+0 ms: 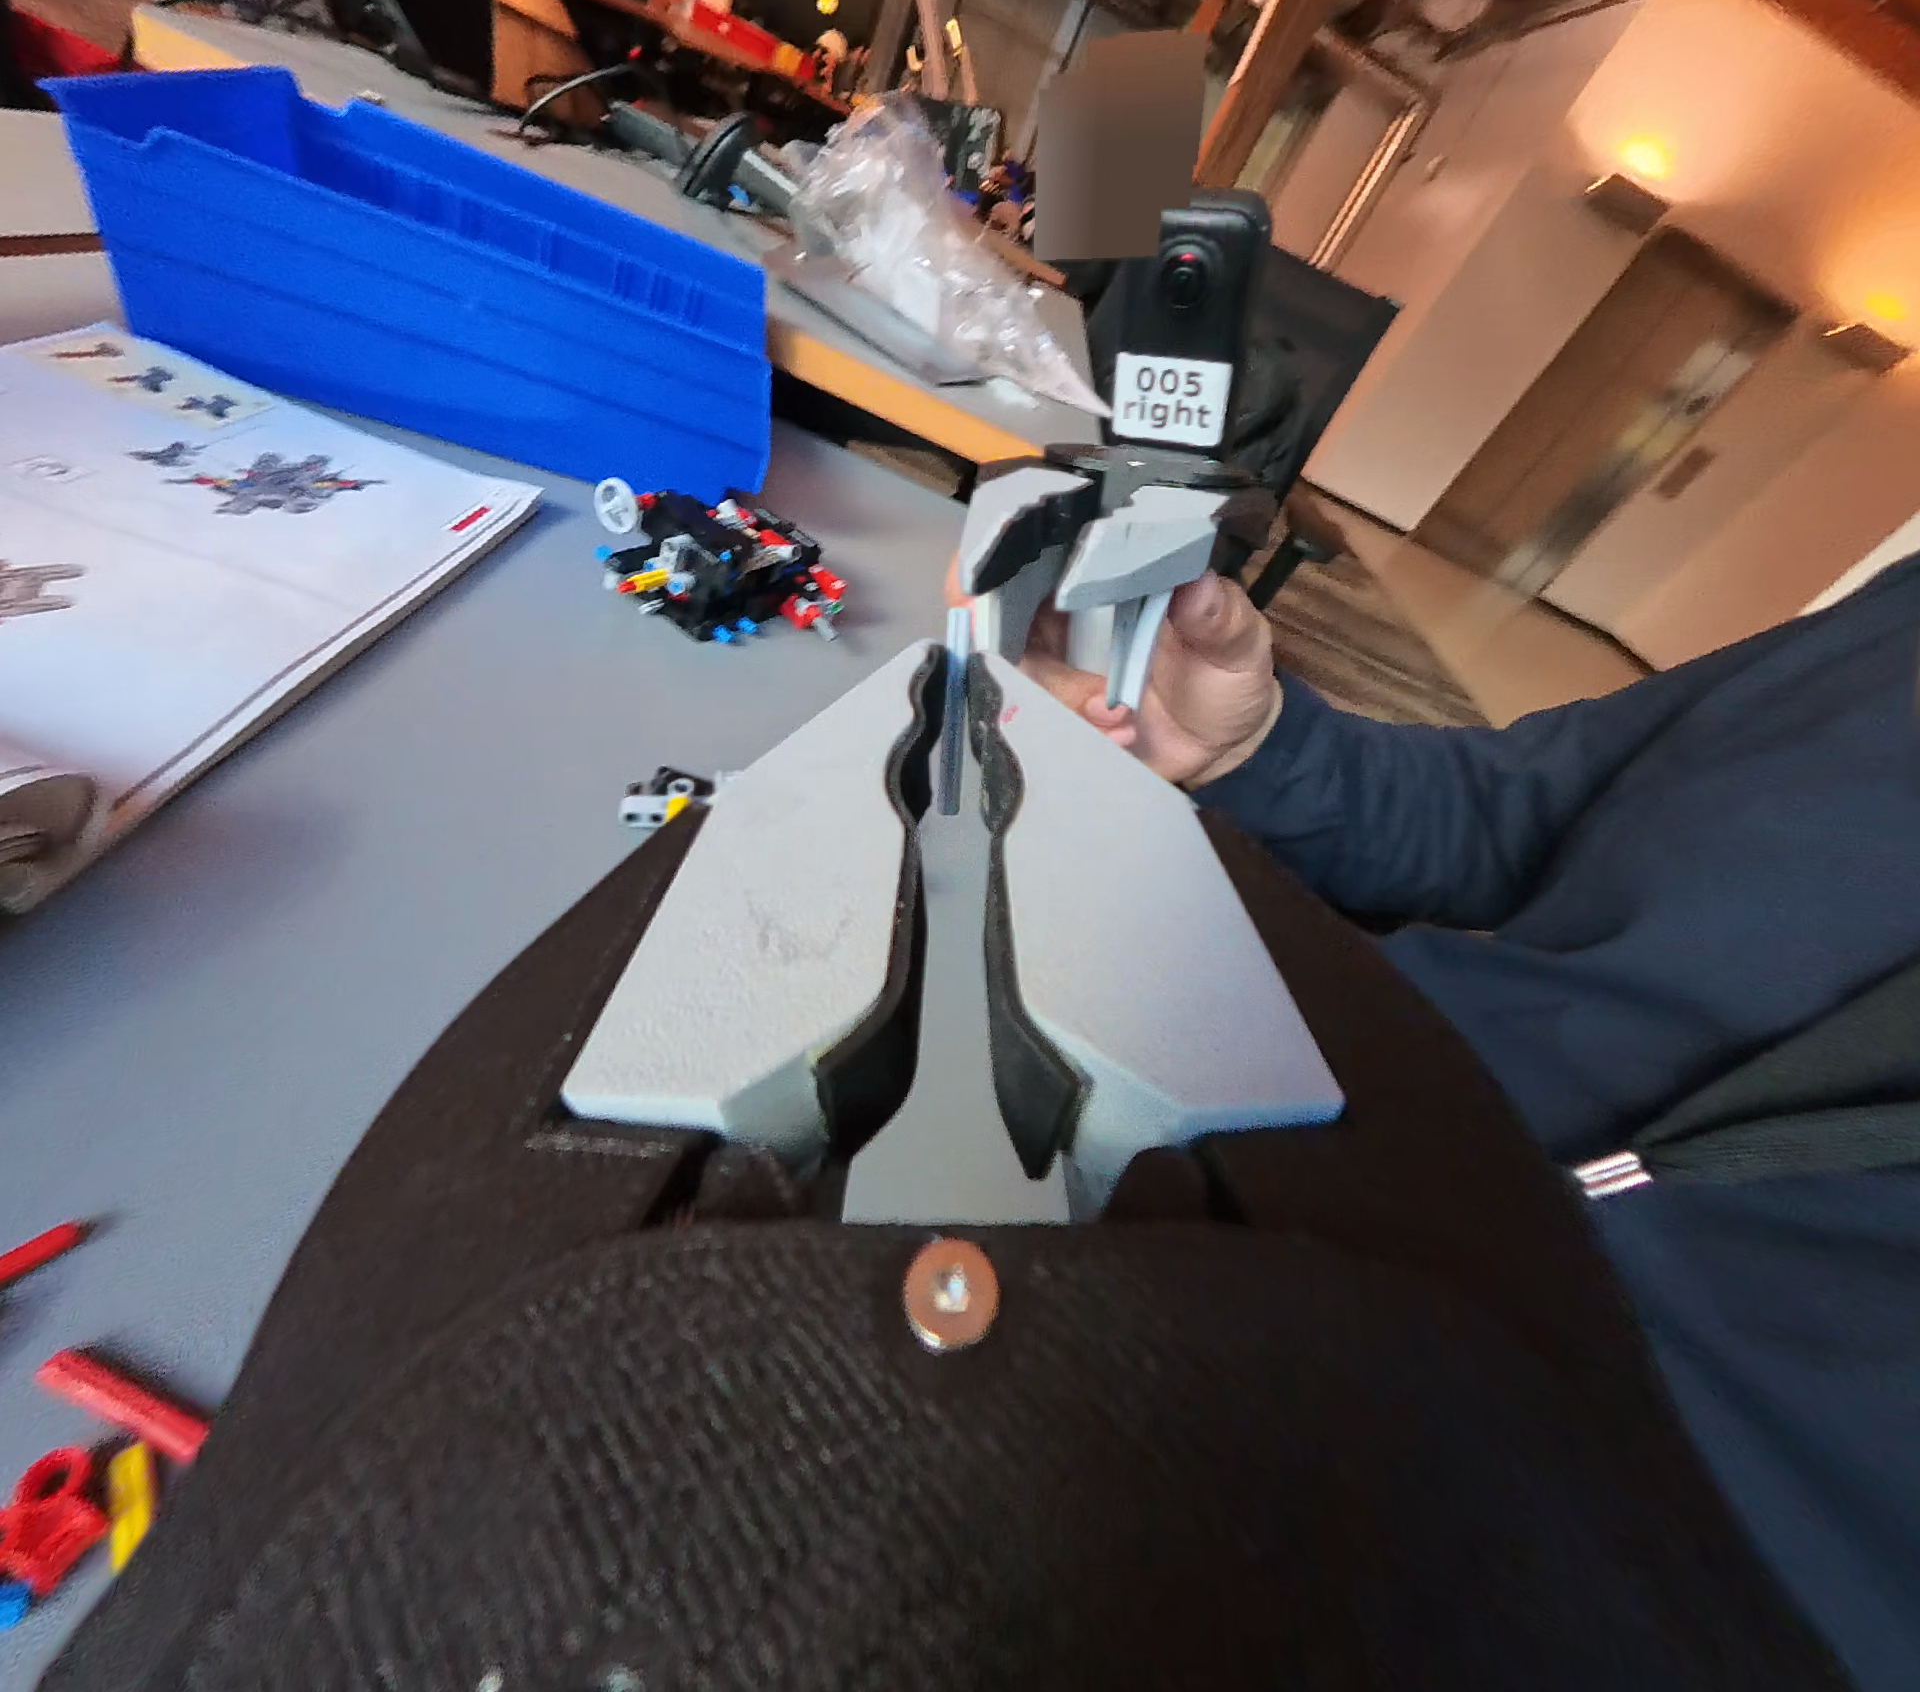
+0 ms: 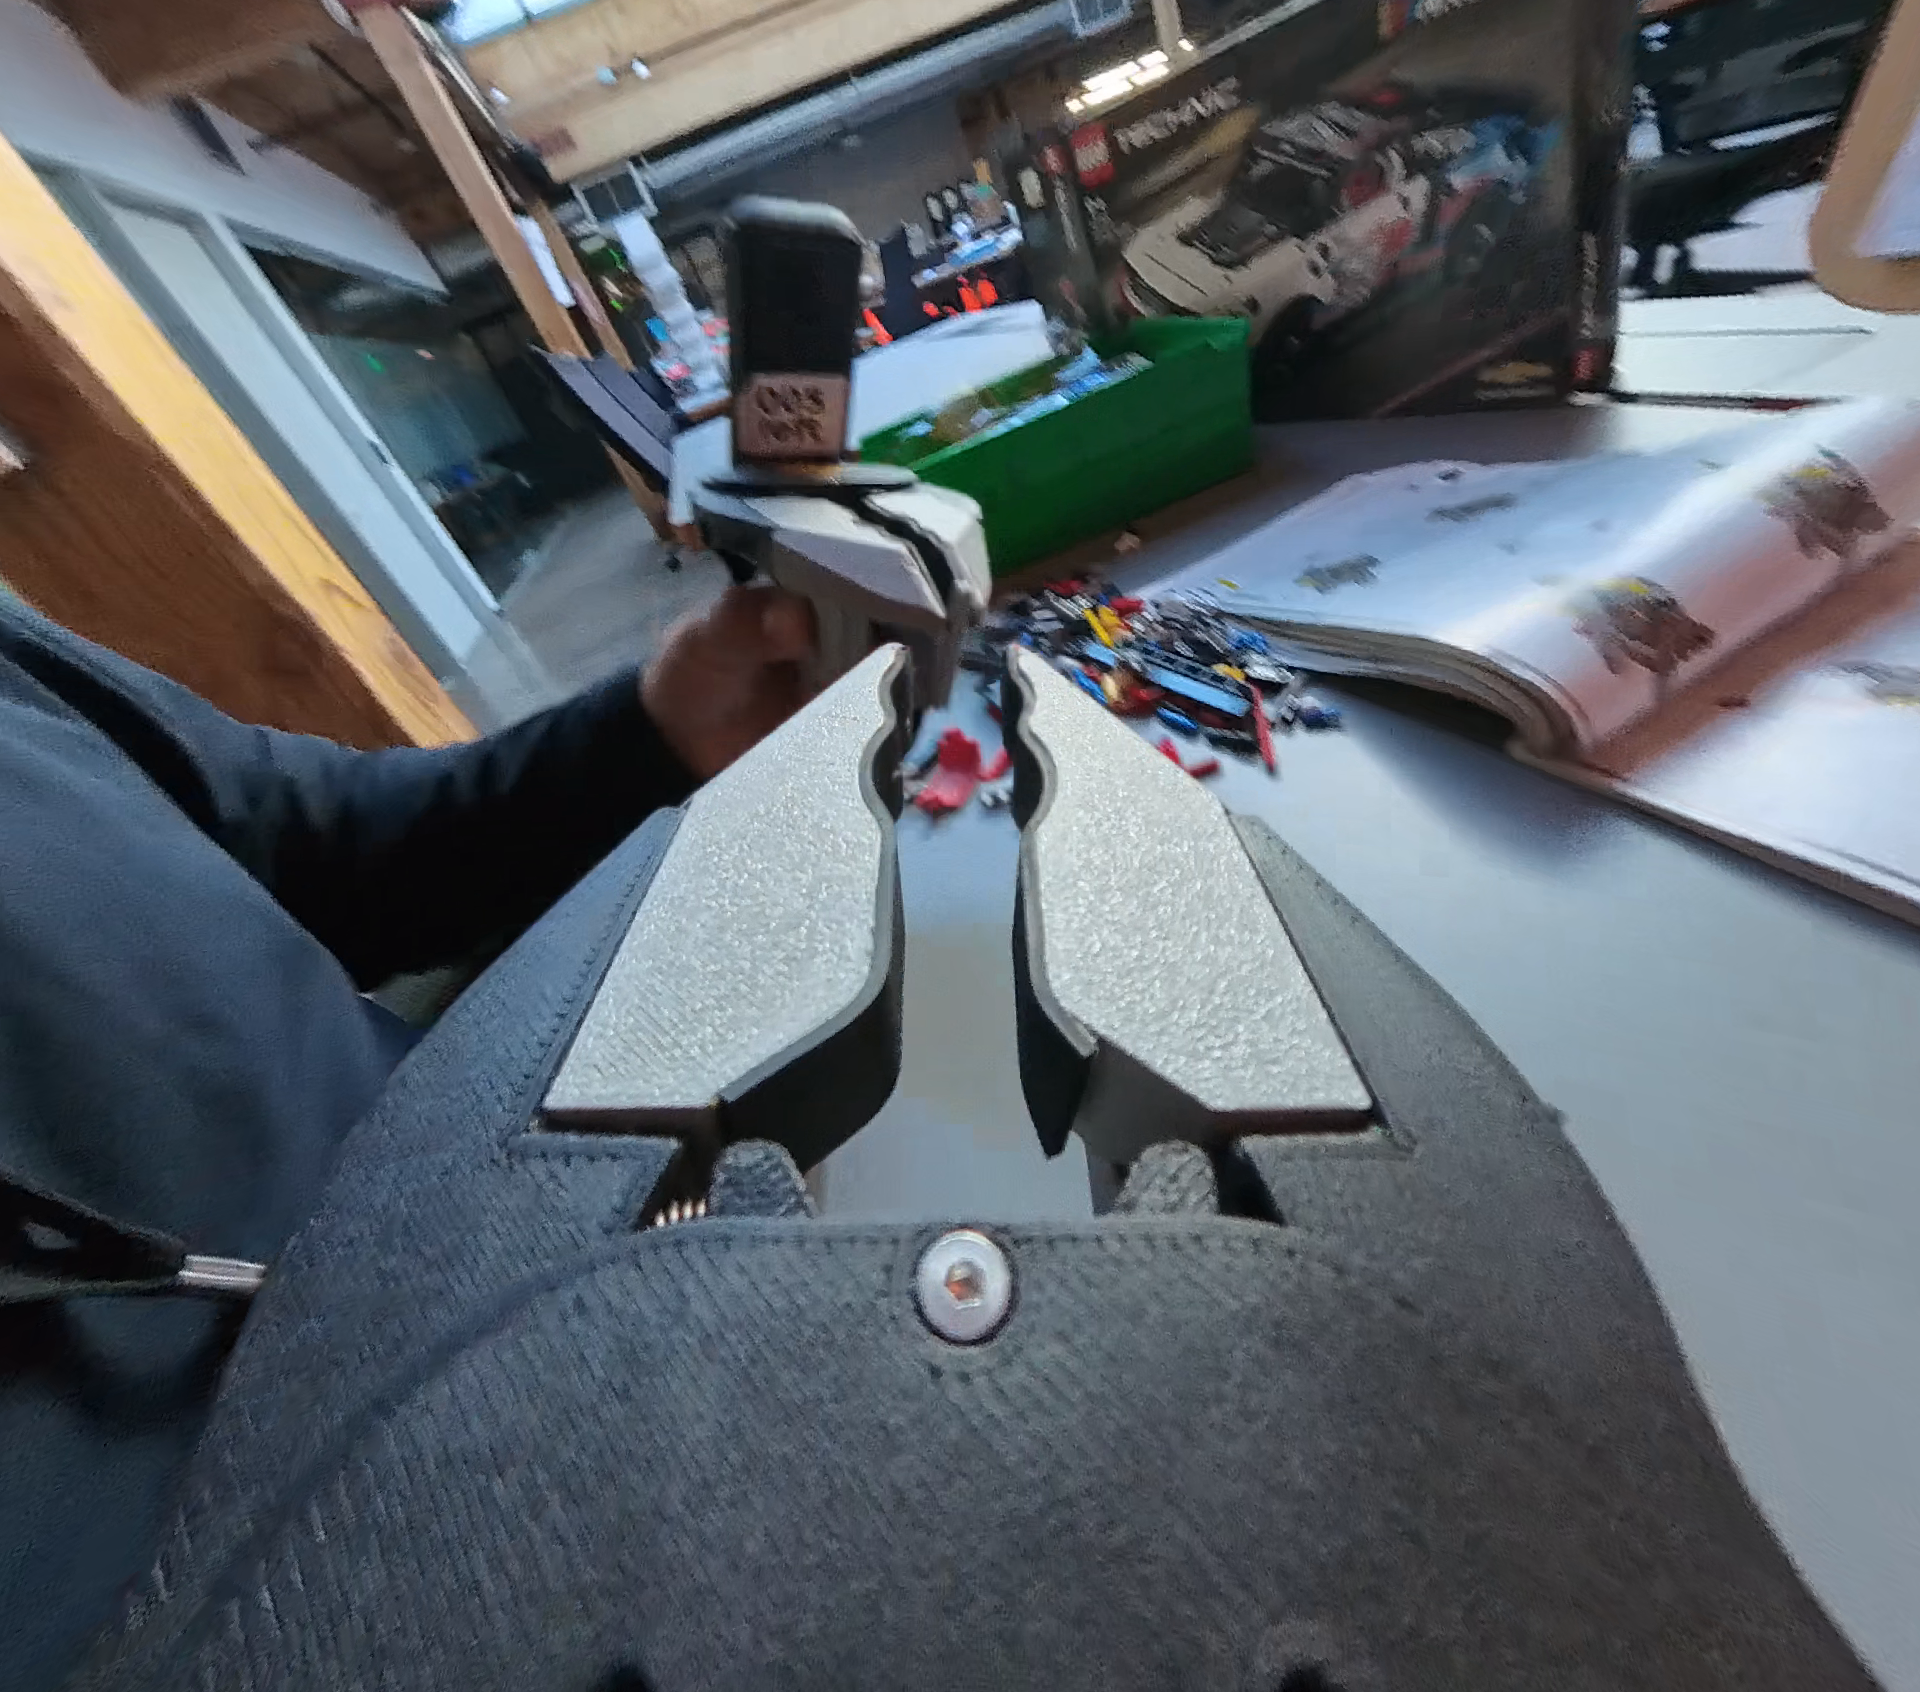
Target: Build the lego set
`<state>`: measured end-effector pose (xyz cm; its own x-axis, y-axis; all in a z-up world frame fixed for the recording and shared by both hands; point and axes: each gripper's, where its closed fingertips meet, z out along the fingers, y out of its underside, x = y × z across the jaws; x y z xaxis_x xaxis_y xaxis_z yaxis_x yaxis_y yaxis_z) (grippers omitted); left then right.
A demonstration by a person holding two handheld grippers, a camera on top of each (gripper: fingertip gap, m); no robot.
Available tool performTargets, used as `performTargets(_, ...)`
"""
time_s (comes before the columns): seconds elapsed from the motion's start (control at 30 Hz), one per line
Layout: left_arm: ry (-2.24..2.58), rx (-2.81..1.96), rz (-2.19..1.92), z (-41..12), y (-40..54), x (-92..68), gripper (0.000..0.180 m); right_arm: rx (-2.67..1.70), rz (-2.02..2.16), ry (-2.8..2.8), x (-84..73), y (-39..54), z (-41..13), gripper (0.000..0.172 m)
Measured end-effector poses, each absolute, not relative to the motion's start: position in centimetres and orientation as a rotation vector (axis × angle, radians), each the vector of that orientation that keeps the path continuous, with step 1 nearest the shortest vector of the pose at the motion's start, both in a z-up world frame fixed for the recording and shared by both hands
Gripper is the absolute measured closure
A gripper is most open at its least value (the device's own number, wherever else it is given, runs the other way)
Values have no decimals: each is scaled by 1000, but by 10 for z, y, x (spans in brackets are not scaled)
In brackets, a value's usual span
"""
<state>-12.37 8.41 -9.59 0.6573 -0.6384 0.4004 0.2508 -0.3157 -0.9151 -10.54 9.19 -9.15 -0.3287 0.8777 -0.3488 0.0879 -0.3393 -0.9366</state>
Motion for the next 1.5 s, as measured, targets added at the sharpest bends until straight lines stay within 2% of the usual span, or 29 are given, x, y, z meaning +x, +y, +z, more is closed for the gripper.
performTargets(0.3, 401, -1571, -889, -75, 65, -106, 179, -1274, 1819, -1328, -117, 64, -71, 163)
performTargets(0.67, 303, -1661, -777, -89, 79, -113, 179, -1309, 1707, -1274, -124, 76, -84, 171)
performTargets(0.77, 289, -1743, -712, -103, 83, -119, 161, -1314, 1700, -1254, -122, 83, -82, 171)
performTargets(0.83, 312, -1778, -699, -109, 83, -118, 163, -1321, 1697, -1263, -121, 84, -83, 171)
performTargets(0.93, 353, -1787, -700, -113, 82, -111, 178, -1333, 1670, -1282, -120, 86, -88, 171)
performTargets(1.13, 494, -1863, -736, -128, 77, -91, 178, -1306, 1623, -1432, -105, 81, -102, 171)
performTargets(1.27, 539, -1966, -679, -151, 69, -92, 178, -1331, 1374, -1659, -85, 86, -135, 158)
performTargets(1.4, 473, -1932, -608, -167, 43, -108, 179, -1442, 1025, -1718, -65, 124, -173, 154)
performTargets(1.5, 420, -1867, -561, -168, 30, -119, 178, -1572, 985, -1748, -53, 143, -197, 142)
